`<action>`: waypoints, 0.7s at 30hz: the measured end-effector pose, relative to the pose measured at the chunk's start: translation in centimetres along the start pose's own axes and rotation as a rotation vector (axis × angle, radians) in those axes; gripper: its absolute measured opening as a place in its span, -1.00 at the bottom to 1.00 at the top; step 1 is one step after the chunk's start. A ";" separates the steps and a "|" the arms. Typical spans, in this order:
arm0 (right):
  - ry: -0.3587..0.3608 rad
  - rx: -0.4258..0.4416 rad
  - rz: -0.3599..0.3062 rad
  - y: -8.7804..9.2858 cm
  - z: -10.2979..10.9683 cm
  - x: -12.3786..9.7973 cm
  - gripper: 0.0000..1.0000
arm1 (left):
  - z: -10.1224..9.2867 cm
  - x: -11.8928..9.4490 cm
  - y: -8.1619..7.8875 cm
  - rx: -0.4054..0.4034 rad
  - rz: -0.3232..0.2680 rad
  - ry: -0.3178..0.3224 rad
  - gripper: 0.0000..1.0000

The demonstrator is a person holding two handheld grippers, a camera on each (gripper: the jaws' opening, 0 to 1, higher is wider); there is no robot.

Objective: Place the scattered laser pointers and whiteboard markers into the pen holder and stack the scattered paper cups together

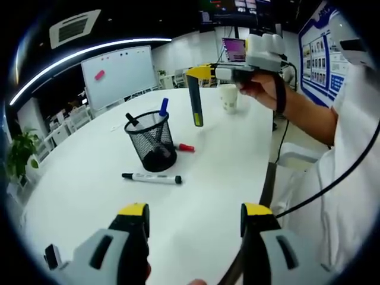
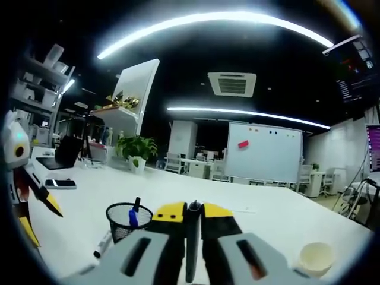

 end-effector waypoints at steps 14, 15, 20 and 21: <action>-0.041 0.045 -0.017 -1.3 0.6 0.7 -0.81 | 0.3 0.2 -0.1 -0.002 -0.004 -0.010 0.25; -0.041 0.040 -0.020 -1.4 0.6 0.8 -0.81 | 0.3 0.2 -0.1 -0.001 -0.004 -0.009 0.25; -0.056 0.036 -0.019 -1.4 0.9 1.2 -0.81 | 0.1 0.4 -0.1 -0.001 -0.004 0.000 0.25; -0.059 0.035 -0.020 -1.5 1.0 1.3 -0.81 | 0.0 0.4 -0.1 -0.001 -0.005 0.002 0.25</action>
Point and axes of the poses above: the point that each gripper's makers call its tool centre point, and the gripper's own axes: x roughly forward along the fingers, z roughly to its left, y roughly out of its underside, the point moved 7 cm from there along -x, roughly backward along the fingers, and after that the axes turned 12 degrees about x, right-handed, at the moved point
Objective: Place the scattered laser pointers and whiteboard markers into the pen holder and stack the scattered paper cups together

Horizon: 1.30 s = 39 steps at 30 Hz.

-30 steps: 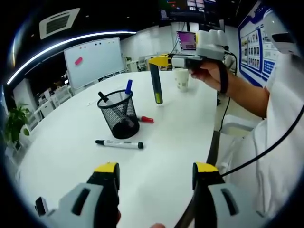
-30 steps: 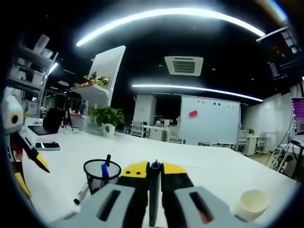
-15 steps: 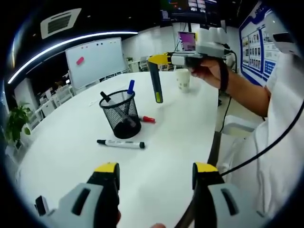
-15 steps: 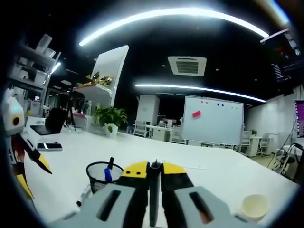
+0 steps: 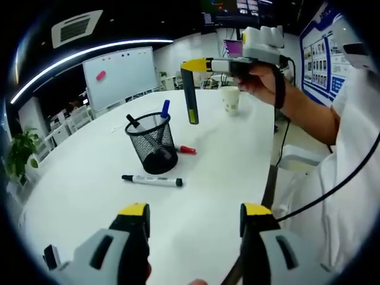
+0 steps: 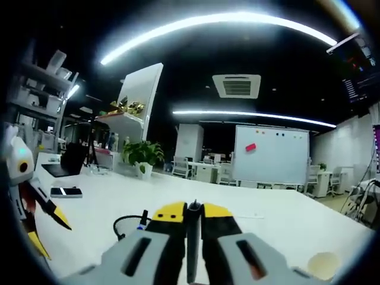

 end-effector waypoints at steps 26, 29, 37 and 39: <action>-0.046 -0.034 -0.059 -2.7 1.5 1.3 -0.81 | -0.1 0.1 0.1 -0.001 -0.001 0.005 0.25; -0.052 -0.050 -0.073 -3.0 1.5 1.3 -0.81 | -0.1 0.1 0.1 -0.003 -0.002 0.004 0.25; -0.066 -0.059 -0.089 -3.8 2.0 1.7 -0.81 | 0.0 0.0 0.4 -0.008 0.001 0.001 0.25; -0.068 -0.051 -0.091 -3.8 1.9 1.7 -0.81 | 0.0 0.0 0.4 -0.009 0.001 0.002 0.25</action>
Point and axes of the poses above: the point that each gripper's makers call its tool centre point, and the gripper's own axes: x roughly forward along the fingers, z roughly to its left, y roughly out of its underside, the point moved 7 cm from there along -x, roughly backward along the fingers, and after that the axes turned 12 degrees about x, right-handed, at the moved point
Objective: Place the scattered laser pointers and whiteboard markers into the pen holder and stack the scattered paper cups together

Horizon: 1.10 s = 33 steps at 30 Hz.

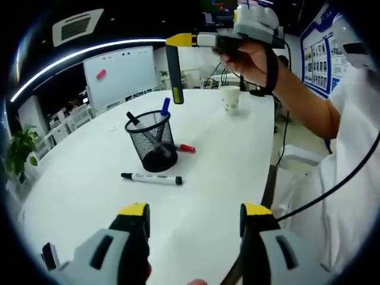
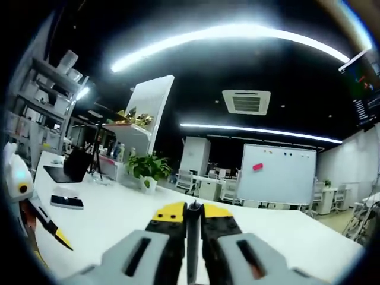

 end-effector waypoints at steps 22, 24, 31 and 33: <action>-0.016 -0.003 -0.078 -3.5 0.8 2.5 -0.81 | 0.1 -0.2 0.0 0.004 0.002 -0.005 0.25; -0.024 0.003 -0.072 -3.5 1.0 2.8 -0.81 | 0.2 -0.3 0.1 0.004 0.001 -0.006 0.25; -0.041 0.026 -0.070 -3.6 1.9 3.4 -0.81 | 0.3 -0.4 0.3 -0.001 0.003 -0.008 0.25; -0.048 0.033 -0.070 -3.7 2.1 3.5 -0.81 | 0.3 -0.4 0.3 -0.003 0.002 -0.010 0.25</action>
Point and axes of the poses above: the point that each gripper's makers call its tool centre point, and the gripper's own axes: x roughly forward along the fingers, z roughly to its left, y roughly out of its underside, the point moved 7 cm from there along -x, roughly backward along the fingers, and after that the axes turned 12 degrees about x, right-handed, at the moved point
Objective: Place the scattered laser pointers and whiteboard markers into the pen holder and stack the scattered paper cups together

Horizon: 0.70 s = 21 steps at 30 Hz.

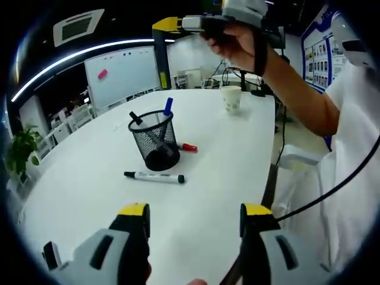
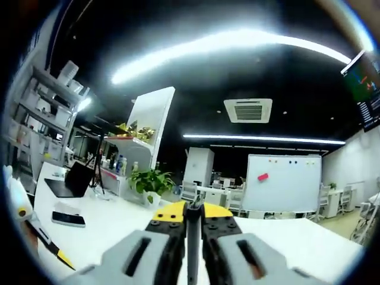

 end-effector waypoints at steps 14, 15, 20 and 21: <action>-0.049 0.038 0.009 0.3 1.0 0.8 -0.81 | 0.2 -0.1 0.1 -0.005 -0.001 -0.005 0.25; -0.053 0.042 0.013 0.4 1.1 0.8 -0.81 | 0.2 -0.2 0.1 -0.005 -0.001 -0.006 0.25; -0.070 0.060 0.017 0.8 1.6 1.0 -0.81 | 0.2 -0.2 0.2 -0.011 -0.002 -0.006 0.25; -0.072 0.063 0.021 1.0 1.7 1.0 -0.81 | 0.2 -0.2 0.2 -0.012 -0.002 -0.006 0.25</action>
Point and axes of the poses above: the point that each gripper's makers call its tool centre point, and the gripper's own axes: x roughly forward along the fingers, z roughly to its left, y roughly out of its underside, the point moved 7 cm from there along -x, roughly backward along the fingers, and after that the axes turned 12 degrees about x, right-handed, at the moved point
